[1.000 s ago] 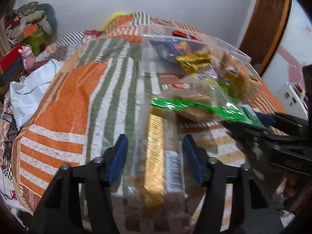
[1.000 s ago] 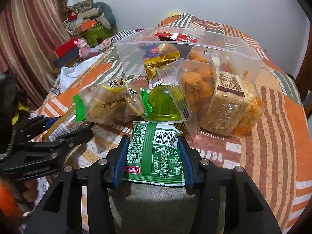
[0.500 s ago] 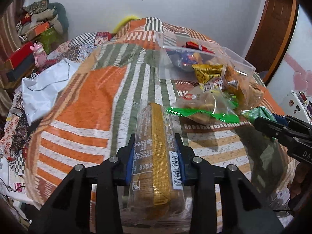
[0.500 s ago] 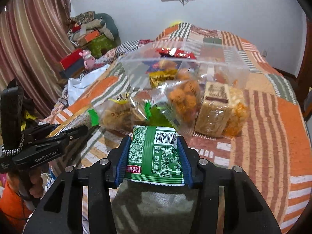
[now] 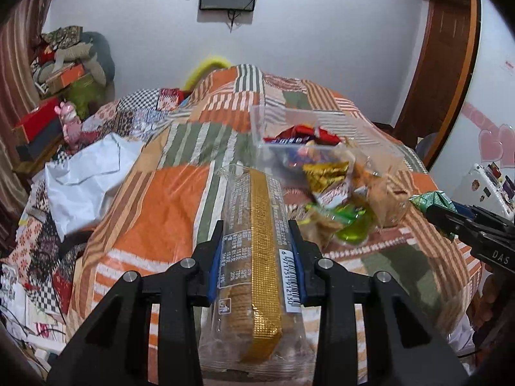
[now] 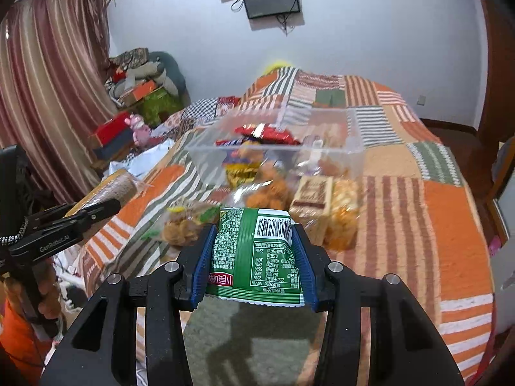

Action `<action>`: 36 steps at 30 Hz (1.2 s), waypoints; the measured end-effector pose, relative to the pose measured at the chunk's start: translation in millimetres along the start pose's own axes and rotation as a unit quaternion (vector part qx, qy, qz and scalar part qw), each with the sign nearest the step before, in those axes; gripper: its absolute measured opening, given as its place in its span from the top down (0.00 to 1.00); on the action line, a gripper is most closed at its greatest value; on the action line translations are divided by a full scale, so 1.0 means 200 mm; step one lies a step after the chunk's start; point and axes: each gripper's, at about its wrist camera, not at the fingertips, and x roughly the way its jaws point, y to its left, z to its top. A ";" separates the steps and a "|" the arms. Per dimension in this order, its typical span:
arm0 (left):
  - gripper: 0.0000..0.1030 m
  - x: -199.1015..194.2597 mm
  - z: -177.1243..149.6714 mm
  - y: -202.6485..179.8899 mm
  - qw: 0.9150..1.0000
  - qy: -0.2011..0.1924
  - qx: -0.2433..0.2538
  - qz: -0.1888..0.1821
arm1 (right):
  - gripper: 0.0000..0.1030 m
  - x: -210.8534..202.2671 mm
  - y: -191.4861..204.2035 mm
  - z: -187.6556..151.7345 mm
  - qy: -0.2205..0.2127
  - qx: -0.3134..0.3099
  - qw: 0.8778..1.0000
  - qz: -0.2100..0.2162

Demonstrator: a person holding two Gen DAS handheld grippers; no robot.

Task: Organize snacks
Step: 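Carry the wafer stick and green packet over the clear box and release both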

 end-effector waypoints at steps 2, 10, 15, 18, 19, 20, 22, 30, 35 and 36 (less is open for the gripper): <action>0.66 0.01 0.03 -0.02 1.000 -0.002 0.003 -0.004 | 0.58 -0.02 -0.02 0.02 -0.008 0.000 1.000 -0.005; 0.66 0.10 0.16 -0.08 1.000 -0.009 0.015 -0.009 | 0.58 -0.04 -0.09 0.15 -0.041 0.001 0.999 -0.024; 0.66 0.17 0.25 -0.11 1.000 -0.012 0.022 -0.009 | 0.58 -0.03 -0.11 0.23 -0.061 0.008 0.998 -0.026; 0.66 0.21 0.30 -0.12 1.000 -0.013 0.027 -0.009 | 0.58 -0.01 -0.11 0.27 -0.070 0.005 0.997 -0.032; 0.66 0.23 0.31 -0.13 0.999 -0.014 0.030 -0.008 | 0.58 0.00 -0.11 0.29 -0.073 0.004 0.997 -0.034; 0.66 0.25 0.33 -0.13 0.999 -0.015 0.036 -0.006 | 0.58 0.01 -0.12 0.30 -0.074 0.004 0.997 -0.034; 0.66 0.28 0.36 -0.14 0.999 -0.015 0.040 -0.001 | 0.58 0.03 -0.12 0.32 -0.076 0.003 0.996 -0.035; 0.66 0.44 0.47 -0.14 1.000 -0.002 0.027 -0.015 | 0.58 0.11 -0.14 0.39 -0.078 -0.006 0.996 -0.041; 0.66 0.53 0.53 -0.16 0.999 -0.002 0.032 -0.002 | 0.58 0.18 -0.16 0.43 -0.069 -0.011 0.997 -0.044; 0.66 0.55 0.54 -0.16 1.000 -0.002 0.031 -0.002 | 0.58 0.19 -0.16 0.44 -0.067 -0.011 0.997 -0.044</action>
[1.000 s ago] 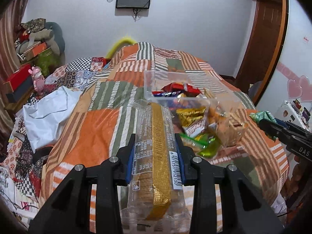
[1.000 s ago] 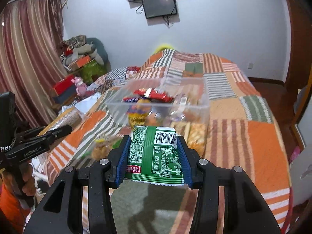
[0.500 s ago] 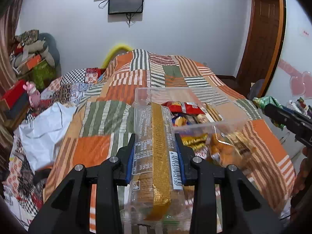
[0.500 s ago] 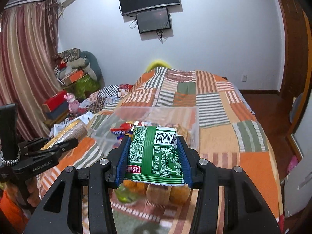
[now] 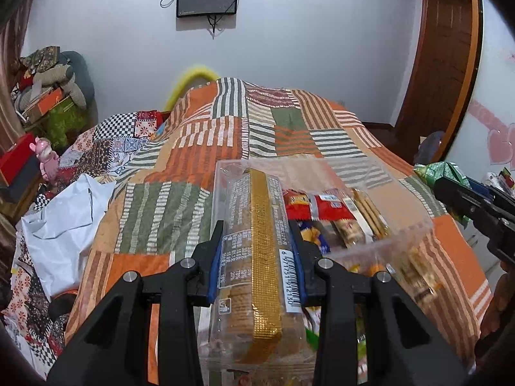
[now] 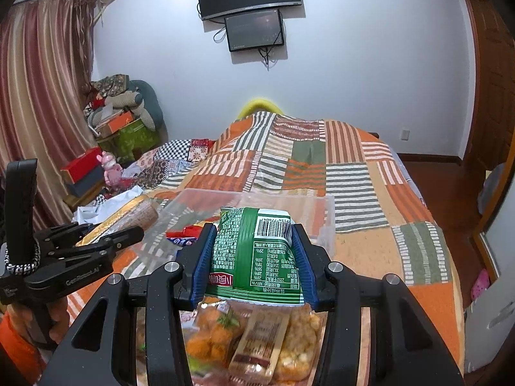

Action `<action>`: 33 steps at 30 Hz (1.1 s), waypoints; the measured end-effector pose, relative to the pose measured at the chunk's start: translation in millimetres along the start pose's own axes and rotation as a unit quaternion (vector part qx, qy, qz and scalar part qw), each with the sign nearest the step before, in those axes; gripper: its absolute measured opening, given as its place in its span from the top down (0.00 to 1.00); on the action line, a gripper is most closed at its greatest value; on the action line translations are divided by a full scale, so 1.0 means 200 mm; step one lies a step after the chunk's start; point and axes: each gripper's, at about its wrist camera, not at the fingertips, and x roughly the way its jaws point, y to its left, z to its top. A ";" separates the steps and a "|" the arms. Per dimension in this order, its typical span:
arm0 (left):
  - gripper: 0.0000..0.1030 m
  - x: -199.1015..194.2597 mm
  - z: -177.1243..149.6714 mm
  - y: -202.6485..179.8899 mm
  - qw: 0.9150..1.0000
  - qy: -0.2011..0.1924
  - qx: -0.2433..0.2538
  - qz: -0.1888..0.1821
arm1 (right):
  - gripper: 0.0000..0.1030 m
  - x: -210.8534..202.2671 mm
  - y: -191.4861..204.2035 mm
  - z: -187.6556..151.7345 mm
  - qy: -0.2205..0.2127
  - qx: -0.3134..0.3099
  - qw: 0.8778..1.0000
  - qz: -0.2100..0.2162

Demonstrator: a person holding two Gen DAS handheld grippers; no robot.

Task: Organize snacks
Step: 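Carry the wafer stick and green packet over the clear box and release both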

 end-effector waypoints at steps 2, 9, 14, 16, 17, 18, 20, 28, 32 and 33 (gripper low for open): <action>0.66 0.04 0.02 0.00 1.000 0.003 -0.004 0.001 | 0.58 0.04 -0.02 0.01 0.006 -0.002 1.000 -0.003; 0.66 0.18 0.08 0.01 1.000 0.025 -0.011 -0.002 | 0.58 0.14 -0.04 0.05 0.021 0.001 1.000 0.003; 0.66 0.29 0.11 0.04 0.999 0.047 -0.023 -0.014 | 0.58 0.22 -0.07 0.06 0.040 0.005 0.999 0.010; 0.66 0.32 0.12 0.05 0.998 0.056 -0.028 -0.021 | 0.58 0.25 -0.07 0.05 0.047 0.003 0.999 0.009; 0.66 0.34 0.12 0.05 0.998 0.060 -0.029 -0.023 | 0.58 0.26 -0.07 0.05 0.051 0.001 0.999 0.008; 0.66 0.36 0.12 0.05 0.997 0.063 -0.029 -0.022 | 0.58 0.27 -0.07 0.05 0.055 -0.001 0.998 0.007; 0.66 0.38 0.13 0.06 0.997 0.067 -0.029 -0.021 | 0.58 0.30 -0.06 0.05 0.064 -0.006 0.998 0.006; 0.66 0.46 0.15 0.07 0.996 0.085 -0.031 -0.023 | 0.58 0.41 -0.04 0.01 0.101 -0.034 0.994 0.000; 0.65 0.49 0.15 0.08 0.995 0.089 -0.035 -0.024 | 0.58 0.43 -0.06 0.00 0.112 -0.031 0.993 0.004; 0.65 0.49 0.15 0.08 0.995 0.091 -0.035 -0.022 | 0.58 0.43 -0.06 0.00 0.115 -0.030 0.993 0.006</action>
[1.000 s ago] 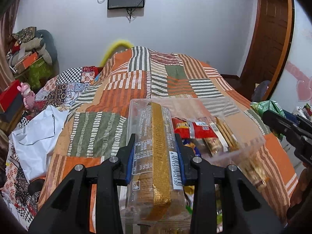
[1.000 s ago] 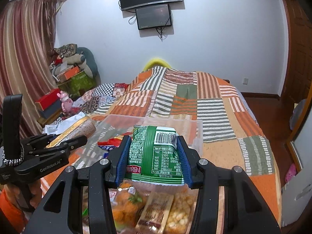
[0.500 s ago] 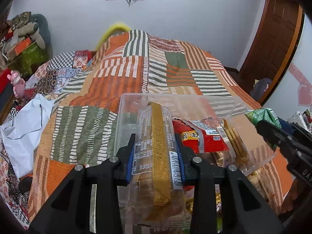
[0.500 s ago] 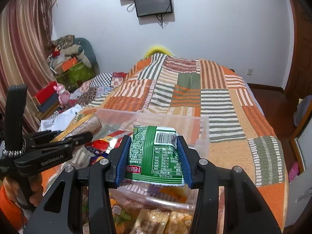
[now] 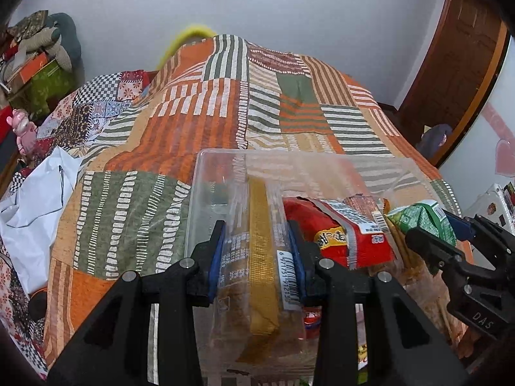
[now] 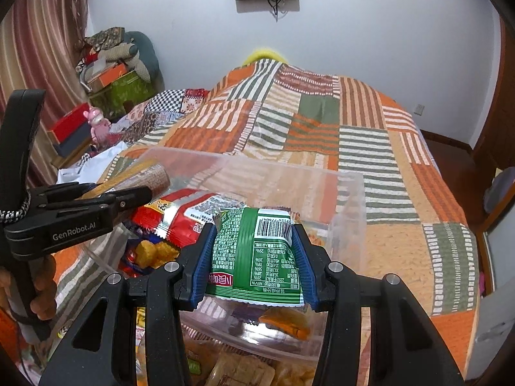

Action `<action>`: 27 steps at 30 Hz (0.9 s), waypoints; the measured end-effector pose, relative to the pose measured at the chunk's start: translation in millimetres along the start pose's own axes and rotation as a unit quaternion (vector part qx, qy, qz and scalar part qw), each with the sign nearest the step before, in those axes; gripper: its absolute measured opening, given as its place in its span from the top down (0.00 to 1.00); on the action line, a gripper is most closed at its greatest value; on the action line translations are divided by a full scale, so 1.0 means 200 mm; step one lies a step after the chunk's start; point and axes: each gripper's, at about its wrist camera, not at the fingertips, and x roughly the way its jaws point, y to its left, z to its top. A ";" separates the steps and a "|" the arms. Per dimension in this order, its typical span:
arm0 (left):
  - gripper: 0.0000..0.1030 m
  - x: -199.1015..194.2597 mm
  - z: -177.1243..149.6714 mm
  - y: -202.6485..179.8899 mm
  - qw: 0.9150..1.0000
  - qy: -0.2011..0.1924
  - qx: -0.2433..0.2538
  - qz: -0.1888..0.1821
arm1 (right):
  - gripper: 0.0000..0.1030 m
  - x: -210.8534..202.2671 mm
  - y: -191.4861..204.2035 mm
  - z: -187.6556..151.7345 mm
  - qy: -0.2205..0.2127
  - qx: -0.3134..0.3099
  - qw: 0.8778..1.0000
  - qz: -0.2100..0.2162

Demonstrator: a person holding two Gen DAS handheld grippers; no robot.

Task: Organize snacks
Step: 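Carry the wafer stick and green packet over the clear box and release both, then grasp the large snack bag with the left tool while the right tool grasps a bread roll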

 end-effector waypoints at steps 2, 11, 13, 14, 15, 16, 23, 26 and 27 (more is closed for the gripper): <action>0.65 0.01 0.00 0.00 1.000 0.003 0.001 0.005 | 0.57 0.01 -0.01 0.00 0.007 0.003 1.000 0.004; 0.59 -0.08 -0.02 -0.04 1.000 -0.017 0.017 0.007 | 0.53 -0.03 -0.02 0.00 0.001 0.013 1.000 0.008; 0.56 -0.11 -0.04 -0.03 1.000 -0.021 0.015 0.002 | 0.53 -0.06 -0.03 0.00 -0.006 0.020 1.000 0.010; 0.55 -0.13 -0.05 -0.03 1.000 -0.021 0.013 0.000 | 0.53 -0.06 -0.03 0.00 -0.006 0.020 1.000 0.010; 0.53 -0.15 -0.06 -0.03 1.000 -0.023 0.012 0.001 | 0.53 -0.08 -0.04 0.00 -0.008 0.022 1.000 0.012; 0.52 -0.16 -0.07 -0.04 1.000 -0.026 0.013 0.001 | 0.53 -0.09 -0.04 0.00 -0.011 0.022 1.000 0.014; 0.49 -0.29 -0.15 -0.04 0.999 -0.030 0.012 -0.008 | 0.53 -0.24 0.01 -0.02 -0.034 0.011 0.999 0.016; 0.49 -0.35 -0.20 -0.04 0.999 -0.033 0.014 -0.005 | 0.52 -0.30 0.03 -0.05 -0.046 0.005 0.999 0.016; 0.48 -0.37 -0.21 -0.04 0.999 -0.034 0.014 -0.007 | 0.52 -0.32 0.04 -0.05 -0.050 0.003 0.999 0.016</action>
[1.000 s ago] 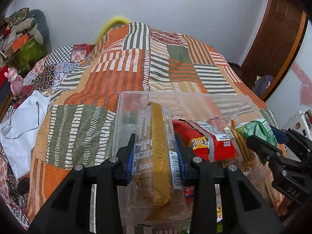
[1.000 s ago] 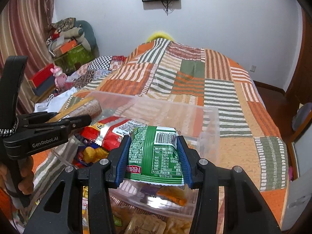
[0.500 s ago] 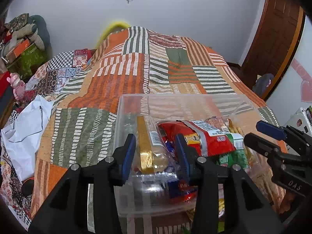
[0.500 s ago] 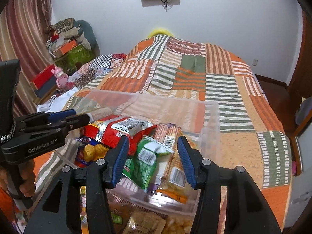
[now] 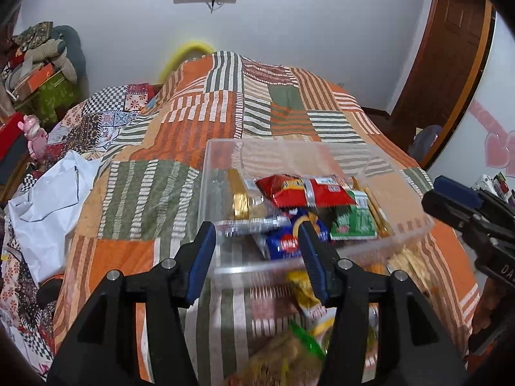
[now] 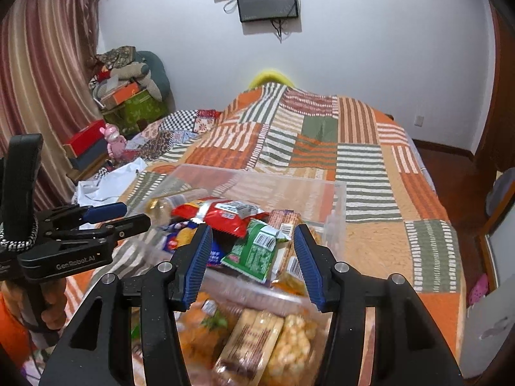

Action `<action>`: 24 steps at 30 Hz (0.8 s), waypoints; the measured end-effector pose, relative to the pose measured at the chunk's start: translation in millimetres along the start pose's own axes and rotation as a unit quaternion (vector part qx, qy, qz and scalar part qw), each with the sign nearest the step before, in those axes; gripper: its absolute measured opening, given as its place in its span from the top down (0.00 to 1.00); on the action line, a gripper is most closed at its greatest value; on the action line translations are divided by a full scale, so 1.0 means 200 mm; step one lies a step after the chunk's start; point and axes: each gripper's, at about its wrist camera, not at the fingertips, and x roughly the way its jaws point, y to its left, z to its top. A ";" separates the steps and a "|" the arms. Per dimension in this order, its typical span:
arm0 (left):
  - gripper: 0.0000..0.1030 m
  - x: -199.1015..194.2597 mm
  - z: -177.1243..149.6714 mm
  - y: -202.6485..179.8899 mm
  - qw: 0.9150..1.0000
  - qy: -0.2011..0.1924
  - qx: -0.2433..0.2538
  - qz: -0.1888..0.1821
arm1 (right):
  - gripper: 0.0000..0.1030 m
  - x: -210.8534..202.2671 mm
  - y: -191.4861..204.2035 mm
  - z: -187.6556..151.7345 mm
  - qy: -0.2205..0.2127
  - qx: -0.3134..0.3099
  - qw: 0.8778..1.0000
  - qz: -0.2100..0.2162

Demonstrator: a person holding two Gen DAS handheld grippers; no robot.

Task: Organize snacks
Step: 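Grasp the large snack bag with the left tool while the right tool grasps a bread roll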

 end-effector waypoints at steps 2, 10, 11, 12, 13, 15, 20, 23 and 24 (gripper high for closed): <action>0.41 -0.04 -0.04 0.00 1.000 0.000 0.001 0.000 | 0.51 -0.05 0.01 -0.02 -0.008 -0.001 1.000 0.001; 0.31 -0.13 -0.23 -0.03 1.000 0.016 0.010 -0.011 | 0.49 -0.17 0.01 -0.12 -0.021 0.005 1.000 0.000; 0.30 -0.13 -0.26 -0.03 1.000 0.020 0.010 -0.016 | 0.49 -0.17 0.00 -0.13 -0.020 0.005 1.000 -0.002; 0.28 -0.13 -0.28 -0.03 1.000 0.023 0.009 -0.019 | 0.49 -0.18 0.01 -0.14 -0.020 0.005 1.000 -0.004; 0.26 -0.14 -0.31 -0.03 0.999 0.025 0.008 -0.019 | 0.49 -0.19 0.01 -0.16 -0.020 0.006 1.000 -0.007; 0.24 -0.14 -0.35 -0.04 0.999 0.029 0.010 -0.019 | 0.49 -0.21 0.00 -0.19 -0.020 0.008 1.000 -0.009; 0.22 -0.11 -0.45 -0.05 0.998 0.054 0.014 -0.032 | 0.49 -0.22 0.01 -0.26 -0.014 0.011 1.000 -0.012; 0.17 -0.11 -0.50 -0.06 0.998 0.048 0.013 -0.034 | 0.49 -0.22 0.02 -0.30 -0.011 0.007 1.000 -0.015; 0.16 -0.12 -0.51 -0.06 0.998 0.043 0.013 -0.034 | 0.49 -0.21 0.02 -0.30 -0.011 0.005 1.000 -0.015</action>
